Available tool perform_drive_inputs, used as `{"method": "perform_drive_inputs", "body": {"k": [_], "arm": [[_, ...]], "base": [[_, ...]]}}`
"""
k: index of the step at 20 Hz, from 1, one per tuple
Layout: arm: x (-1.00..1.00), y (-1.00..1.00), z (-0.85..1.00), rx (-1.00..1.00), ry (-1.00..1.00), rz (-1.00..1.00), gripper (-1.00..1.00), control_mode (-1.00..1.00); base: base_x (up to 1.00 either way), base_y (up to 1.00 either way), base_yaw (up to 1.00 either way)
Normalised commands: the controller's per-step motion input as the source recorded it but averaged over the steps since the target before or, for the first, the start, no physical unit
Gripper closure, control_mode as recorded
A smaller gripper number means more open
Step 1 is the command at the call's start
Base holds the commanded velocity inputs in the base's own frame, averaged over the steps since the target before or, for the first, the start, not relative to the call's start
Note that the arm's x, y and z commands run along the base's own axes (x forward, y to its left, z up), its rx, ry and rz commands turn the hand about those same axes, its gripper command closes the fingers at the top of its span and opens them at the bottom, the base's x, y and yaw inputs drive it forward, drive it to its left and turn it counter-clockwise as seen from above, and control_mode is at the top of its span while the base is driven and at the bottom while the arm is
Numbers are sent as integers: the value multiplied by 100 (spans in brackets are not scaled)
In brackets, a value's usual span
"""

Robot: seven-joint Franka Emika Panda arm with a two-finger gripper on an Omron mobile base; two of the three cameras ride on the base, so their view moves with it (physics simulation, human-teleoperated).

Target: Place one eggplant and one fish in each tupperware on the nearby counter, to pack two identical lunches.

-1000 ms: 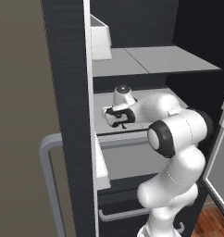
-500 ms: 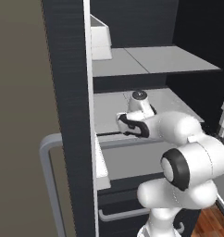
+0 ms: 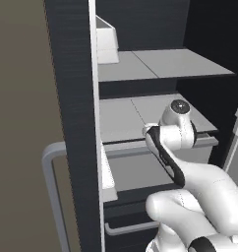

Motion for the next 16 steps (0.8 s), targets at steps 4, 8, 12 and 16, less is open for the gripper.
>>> {"method": "perform_drive_inputs", "body": {"k": [4, 8, 12, 16], "arm": [[-100, 0, 92, -3, 0, 0, 100, -100], [-100, 0, 76, -4, -2, 2, 100, -100], [-100, 0, 59, -3, -8, 8, 100, -100], [-100, 0, 63, -3, -14, 12, 100, -100]], "base": [[0, 0, 0], [0, 0, 0], [0, 0, 0], [0, 0, 0]]}}
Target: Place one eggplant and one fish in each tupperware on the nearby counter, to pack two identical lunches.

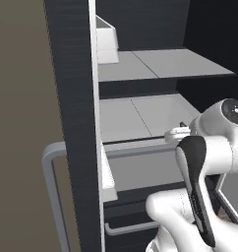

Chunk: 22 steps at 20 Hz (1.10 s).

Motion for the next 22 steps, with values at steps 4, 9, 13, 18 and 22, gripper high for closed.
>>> {"method": "perform_drive_inputs", "body": {"k": [4, 9, 13, 18, 22], "arm": [[-100, 0, 46, -3, -11, 14, 100, -100], [0, 0, 0, 0, 0, 0, 100, 100], [0, 0, 0, 0, 0, 0, 100, 100], [0, 0, 0, 0, 0, 0, 100, 100], [0, 0, 0, 0, 0, 0, 100, 100]], "base": [[0, 0, 0], [-100, -4, 9], [-100, -48, 2], [-100, -96, 0], [-81, -100, -2]]}}
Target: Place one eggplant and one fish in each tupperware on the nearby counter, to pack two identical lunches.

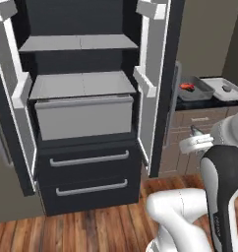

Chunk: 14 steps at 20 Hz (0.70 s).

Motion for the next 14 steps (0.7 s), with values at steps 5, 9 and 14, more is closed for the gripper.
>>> {"method": "perform_drive_inputs", "body": {"k": [5, 9, 14], "arm": [[0, 0, 0, 0, 0, 0, 100, 100], [0, 0, 0, 0, 0, 0, 100, 100], [0, 0, 0, 0, 0, 0, 100, 100]], "base": [[-35, -100, -2], [-4, -100, -2], [1, -100, -4]]}}
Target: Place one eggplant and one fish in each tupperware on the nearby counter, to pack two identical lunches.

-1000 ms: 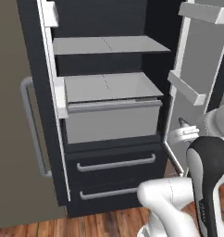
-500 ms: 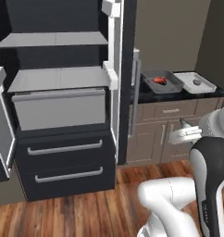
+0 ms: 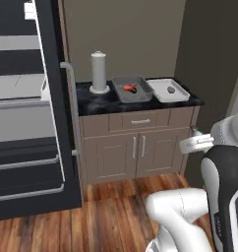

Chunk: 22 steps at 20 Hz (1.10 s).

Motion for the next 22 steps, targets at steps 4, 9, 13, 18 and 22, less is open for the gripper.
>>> {"method": "perform_drive_inputs", "body": {"k": [4, 9, 13, 18, 22], "arm": [[0, 0, 0, 0, 0, 0, 100, 100], [0, 0, 0, 0, 0, 0, 100, 100], [0, 0, 0, 0, 0, 0, 100, 100], [0, 0, 0, 0, 0, 0, 100, 100], [0, 0, 0, 0, 0, 0, 100, 100]], "base": [[23, -95, -5], [80, -50, -3], [100, -11, -3], [100, -3, -2], [100, -16, -3]]}}
